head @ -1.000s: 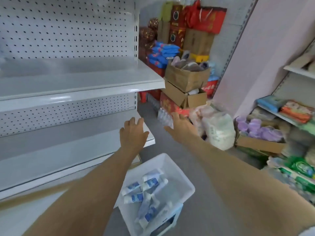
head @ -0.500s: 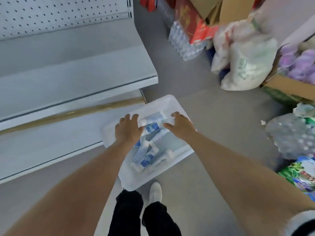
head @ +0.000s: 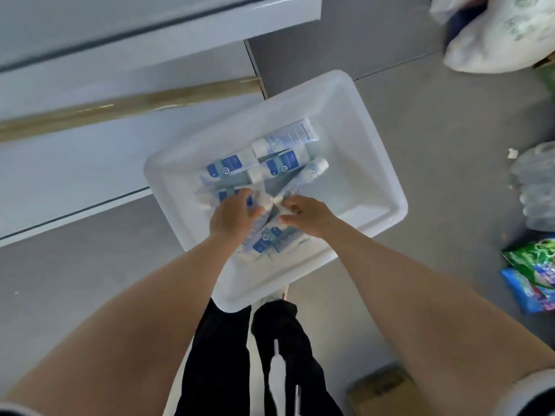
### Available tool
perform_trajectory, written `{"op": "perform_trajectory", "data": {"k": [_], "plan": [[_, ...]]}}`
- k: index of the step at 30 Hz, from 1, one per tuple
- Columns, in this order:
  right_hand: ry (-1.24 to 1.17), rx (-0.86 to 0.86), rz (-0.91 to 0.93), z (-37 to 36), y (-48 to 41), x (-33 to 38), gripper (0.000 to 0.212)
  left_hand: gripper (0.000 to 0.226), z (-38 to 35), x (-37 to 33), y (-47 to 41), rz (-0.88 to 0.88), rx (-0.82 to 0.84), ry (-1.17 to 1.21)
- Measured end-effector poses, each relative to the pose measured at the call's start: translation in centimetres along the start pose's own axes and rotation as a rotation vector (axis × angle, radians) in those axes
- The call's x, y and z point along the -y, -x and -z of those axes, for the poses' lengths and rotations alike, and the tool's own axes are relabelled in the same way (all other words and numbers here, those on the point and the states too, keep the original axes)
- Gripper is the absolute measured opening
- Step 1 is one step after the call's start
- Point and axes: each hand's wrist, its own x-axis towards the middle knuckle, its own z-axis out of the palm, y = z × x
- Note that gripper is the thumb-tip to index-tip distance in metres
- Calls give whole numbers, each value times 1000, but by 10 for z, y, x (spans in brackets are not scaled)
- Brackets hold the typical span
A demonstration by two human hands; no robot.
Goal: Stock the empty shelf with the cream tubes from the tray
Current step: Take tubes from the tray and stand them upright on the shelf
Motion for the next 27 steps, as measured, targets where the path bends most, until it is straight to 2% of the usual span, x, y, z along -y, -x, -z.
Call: {"op": "perform_trajectory", "data": {"k": [6, 13, 20, 23, 27], "plan": [[30, 40, 42, -8, -16, -8, 39, 39, -21, 2, -4, 27, -9, 77], [7, 151, 23, -7, -24, -8, 43, 41, -26, 5, -4, 9, 23, 177], [354, 220, 84, -17, -28, -2, 47, 49, -32, 10, -2, 17, 60, 232], [276, 275, 66, -12, -19, 1, 38, 56, -33, 10, 0, 51, 97, 277], [184, 357, 10, 4, -2, -8, 32, 53, -21, 9, 5, 94, 114, 335]]}}
